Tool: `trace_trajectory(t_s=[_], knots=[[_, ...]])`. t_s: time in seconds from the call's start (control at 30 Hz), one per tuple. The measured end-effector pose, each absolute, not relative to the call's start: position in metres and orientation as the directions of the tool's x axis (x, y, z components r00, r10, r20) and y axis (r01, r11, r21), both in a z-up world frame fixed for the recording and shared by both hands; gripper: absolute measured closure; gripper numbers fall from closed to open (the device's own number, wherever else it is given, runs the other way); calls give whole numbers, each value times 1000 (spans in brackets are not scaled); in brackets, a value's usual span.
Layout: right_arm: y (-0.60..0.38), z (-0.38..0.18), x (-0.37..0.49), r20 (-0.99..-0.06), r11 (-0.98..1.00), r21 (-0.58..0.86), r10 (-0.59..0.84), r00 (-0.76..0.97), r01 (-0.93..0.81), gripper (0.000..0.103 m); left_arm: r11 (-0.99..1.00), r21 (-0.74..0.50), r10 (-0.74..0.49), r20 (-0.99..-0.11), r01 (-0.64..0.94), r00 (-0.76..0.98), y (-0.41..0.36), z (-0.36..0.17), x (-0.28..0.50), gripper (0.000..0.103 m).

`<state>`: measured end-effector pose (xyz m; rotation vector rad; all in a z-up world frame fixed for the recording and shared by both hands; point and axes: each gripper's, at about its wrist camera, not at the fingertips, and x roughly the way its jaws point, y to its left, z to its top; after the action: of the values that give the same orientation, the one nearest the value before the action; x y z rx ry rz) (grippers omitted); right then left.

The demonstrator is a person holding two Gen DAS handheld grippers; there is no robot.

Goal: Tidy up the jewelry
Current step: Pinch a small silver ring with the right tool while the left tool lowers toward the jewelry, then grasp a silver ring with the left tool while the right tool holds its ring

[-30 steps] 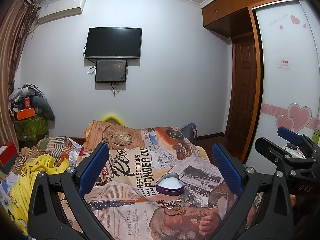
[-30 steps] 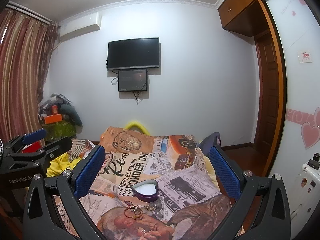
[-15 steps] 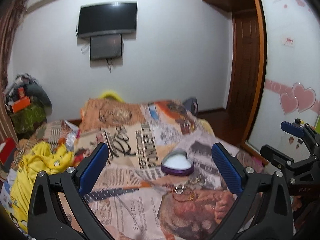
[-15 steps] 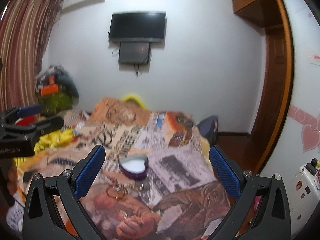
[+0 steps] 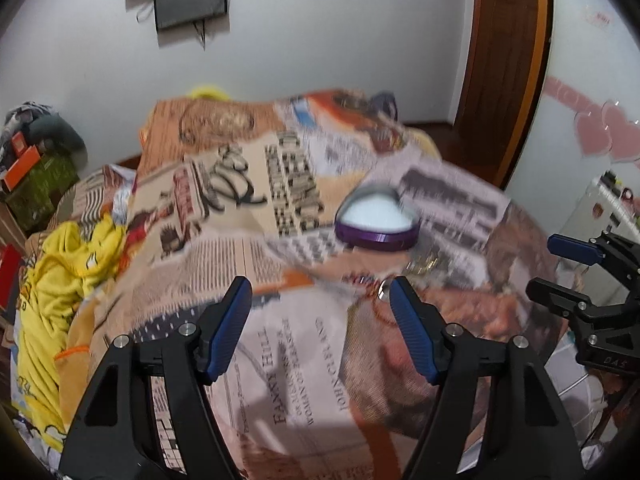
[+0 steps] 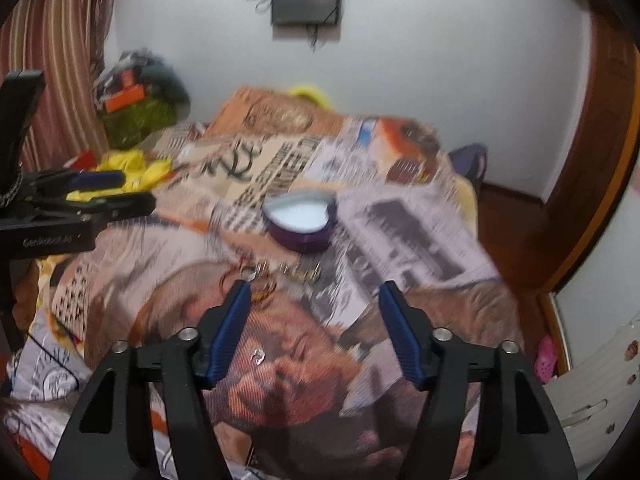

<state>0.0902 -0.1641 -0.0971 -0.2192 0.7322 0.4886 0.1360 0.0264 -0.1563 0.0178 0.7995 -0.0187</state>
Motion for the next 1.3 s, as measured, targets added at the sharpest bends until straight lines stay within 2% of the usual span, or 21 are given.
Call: trace_trajectory(t_s=[0.13, 0.27, 0.4, 0.57, 0.83, 1.3], knots=[[-159, -112, 88, -730, 842, -27, 352, 586, -539, 52, 999, 13, -12, -764, 33, 645, 25, -175, 141, 30], [-152, -126, 88, -764, 820, -10, 363, 533, -572, 60, 999, -6, -30, -781, 40, 624, 21, -185, 139, 19], [-146, -140, 88, -793, 802, 20, 376, 479, -597, 68, 999, -3, -35, -789, 53, 614, 17, -189, 140, 18], [-142, -153, 87, -817, 785, 50, 388, 426, -618, 85, 998, -7, -40, -810, 60, 585, 14, -196, 143, 18], [-142, -162, 88, -820, 777, 86, 411, 399, -623, 93, 997, -27, -64, -818, 72, 572, 12, -201, 145, 18], [-157, -153, 105, -789, 822, 91, 404, 463, -562, 93, 992, -34, -101, -810, 125, 577, -4, -206, 166, 18]])
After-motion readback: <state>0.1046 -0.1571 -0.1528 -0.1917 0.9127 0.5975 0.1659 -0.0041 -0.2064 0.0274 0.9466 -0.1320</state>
